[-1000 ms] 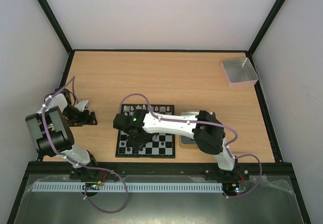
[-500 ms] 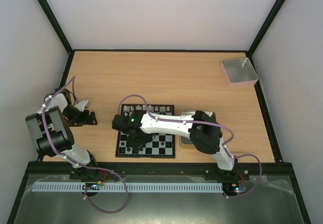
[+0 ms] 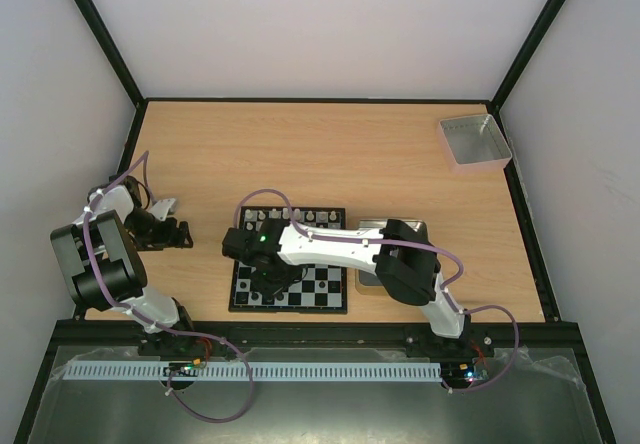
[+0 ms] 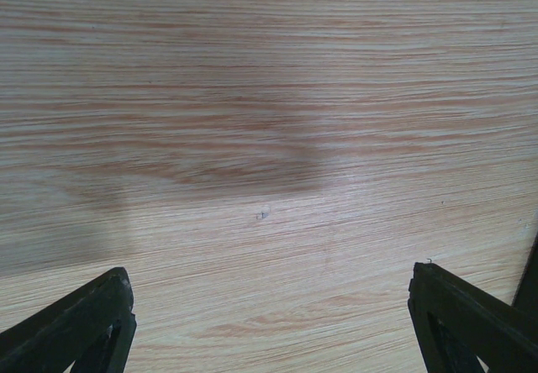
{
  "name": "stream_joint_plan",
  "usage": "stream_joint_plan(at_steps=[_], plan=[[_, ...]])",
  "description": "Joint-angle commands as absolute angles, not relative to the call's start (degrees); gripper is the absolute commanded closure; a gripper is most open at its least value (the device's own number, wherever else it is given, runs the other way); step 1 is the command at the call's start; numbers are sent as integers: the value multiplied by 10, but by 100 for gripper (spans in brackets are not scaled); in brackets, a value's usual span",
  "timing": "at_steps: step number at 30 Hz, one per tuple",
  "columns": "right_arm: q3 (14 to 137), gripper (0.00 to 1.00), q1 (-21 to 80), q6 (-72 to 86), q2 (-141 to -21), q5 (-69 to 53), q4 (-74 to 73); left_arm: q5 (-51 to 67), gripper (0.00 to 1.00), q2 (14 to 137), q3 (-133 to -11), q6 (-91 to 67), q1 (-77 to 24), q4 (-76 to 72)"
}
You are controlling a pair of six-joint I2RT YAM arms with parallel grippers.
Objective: Set up the chess pieces on the board
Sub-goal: Place the chess piece on the chessboard.
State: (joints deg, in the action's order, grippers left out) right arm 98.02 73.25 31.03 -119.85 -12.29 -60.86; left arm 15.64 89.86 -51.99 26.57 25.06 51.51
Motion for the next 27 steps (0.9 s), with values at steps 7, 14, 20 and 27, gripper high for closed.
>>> stream_joint_plan(at_steps=[7,14,20,27], plan=[[972,94,740,306,-1194,-128,-612,163,11,901,-514,269,252,525],[973,94,742,308,-1194,-126,-613,164,11,901,-514,270,252,524],[981,92,742,317,-1190,-101,-612,164,11,900,-514,270,252,525],[996,93,742,338,-1181,-47,-614,163,11,898,-515,269,252,524]])
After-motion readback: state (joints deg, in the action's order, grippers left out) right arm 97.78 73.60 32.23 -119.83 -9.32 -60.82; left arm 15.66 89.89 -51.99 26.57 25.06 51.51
